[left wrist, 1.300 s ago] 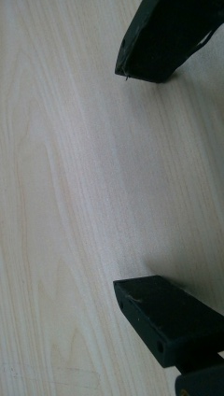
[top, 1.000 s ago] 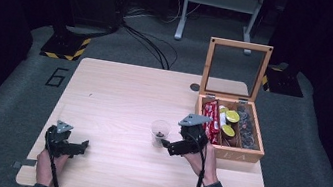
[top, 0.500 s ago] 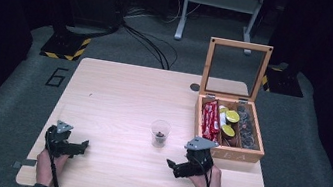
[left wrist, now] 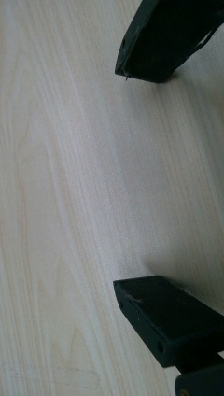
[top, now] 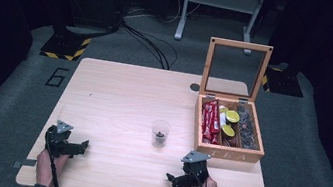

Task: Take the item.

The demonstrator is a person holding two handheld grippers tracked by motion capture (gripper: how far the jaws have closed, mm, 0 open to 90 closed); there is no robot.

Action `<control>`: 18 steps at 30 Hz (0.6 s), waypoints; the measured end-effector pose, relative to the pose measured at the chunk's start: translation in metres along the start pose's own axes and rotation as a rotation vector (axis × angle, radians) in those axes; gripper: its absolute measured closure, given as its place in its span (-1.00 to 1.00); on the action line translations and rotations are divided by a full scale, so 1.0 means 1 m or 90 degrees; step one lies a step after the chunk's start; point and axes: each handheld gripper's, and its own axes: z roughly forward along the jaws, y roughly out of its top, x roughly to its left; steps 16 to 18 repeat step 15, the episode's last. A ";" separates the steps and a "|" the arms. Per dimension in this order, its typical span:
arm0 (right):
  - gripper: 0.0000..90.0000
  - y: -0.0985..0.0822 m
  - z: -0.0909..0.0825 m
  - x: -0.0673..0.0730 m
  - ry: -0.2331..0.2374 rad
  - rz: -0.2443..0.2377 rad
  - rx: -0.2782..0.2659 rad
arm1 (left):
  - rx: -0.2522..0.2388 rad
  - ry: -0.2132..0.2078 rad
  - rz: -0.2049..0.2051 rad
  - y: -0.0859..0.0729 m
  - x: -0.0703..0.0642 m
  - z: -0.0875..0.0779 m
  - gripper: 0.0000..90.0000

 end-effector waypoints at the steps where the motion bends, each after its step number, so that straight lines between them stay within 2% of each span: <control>1: -1.00 0.000 0.000 0.000 0.000 0.000 0.000 | 0.000 0.001 0.001 0.000 0.000 0.000 -0.99; 3: -1.00 0.000 0.002 0.001 -0.003 -0.003 0.001 | 0.000 0.000 0.000 0.000 0.000 0.000 -0.99; 6: -1.00 -0.001 0.004 0.002 -0.022 -0.031 0.000 | 0.000 0.000 0.000 0.000 0.000 0.000 -0.99; 18: -1.00 -0.001 0.004 0.002 -0.019 -0.025 -0.004 | 0.008 0.001 0.005 0.001 0.000 0.000 -0.99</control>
